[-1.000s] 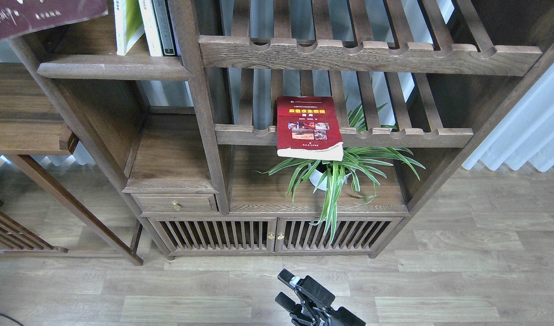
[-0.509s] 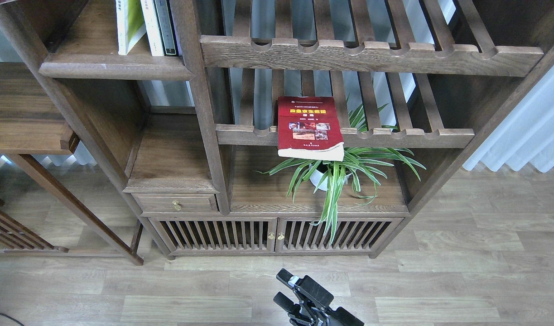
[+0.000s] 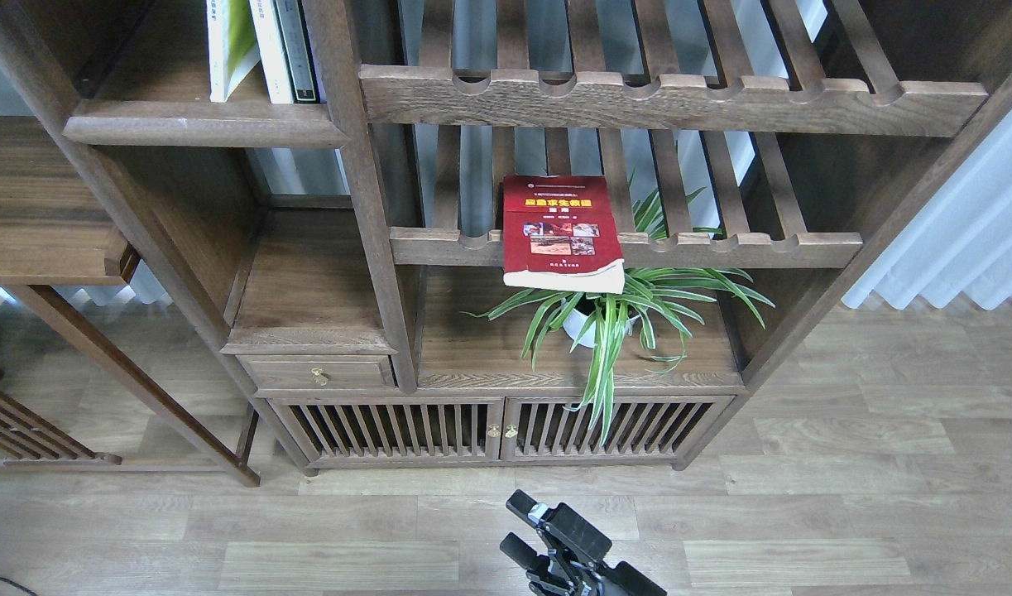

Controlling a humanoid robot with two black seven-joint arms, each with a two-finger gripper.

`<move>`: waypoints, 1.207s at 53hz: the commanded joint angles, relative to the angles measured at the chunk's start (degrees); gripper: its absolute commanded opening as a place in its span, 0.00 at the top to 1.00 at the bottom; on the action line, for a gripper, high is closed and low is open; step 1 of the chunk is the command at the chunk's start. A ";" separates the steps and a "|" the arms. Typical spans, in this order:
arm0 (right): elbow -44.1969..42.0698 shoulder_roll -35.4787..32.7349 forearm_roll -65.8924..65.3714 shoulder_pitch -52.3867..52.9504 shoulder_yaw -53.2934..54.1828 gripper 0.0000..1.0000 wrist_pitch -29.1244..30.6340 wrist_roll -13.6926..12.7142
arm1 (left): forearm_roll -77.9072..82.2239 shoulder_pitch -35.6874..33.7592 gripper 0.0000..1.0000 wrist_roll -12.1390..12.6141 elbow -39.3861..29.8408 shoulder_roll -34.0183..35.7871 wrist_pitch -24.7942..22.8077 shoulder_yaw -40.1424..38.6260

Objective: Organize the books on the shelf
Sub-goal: 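Release the maroon book and withdraw the left gripper from the upper shelf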

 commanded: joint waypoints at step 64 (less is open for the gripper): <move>2.99 -0.23 0.44 0.96 2.20 0.03 0.00 0.35 | 5.34 -10.29 0.95 -23.95 19.74 -7.24 5.57 12.18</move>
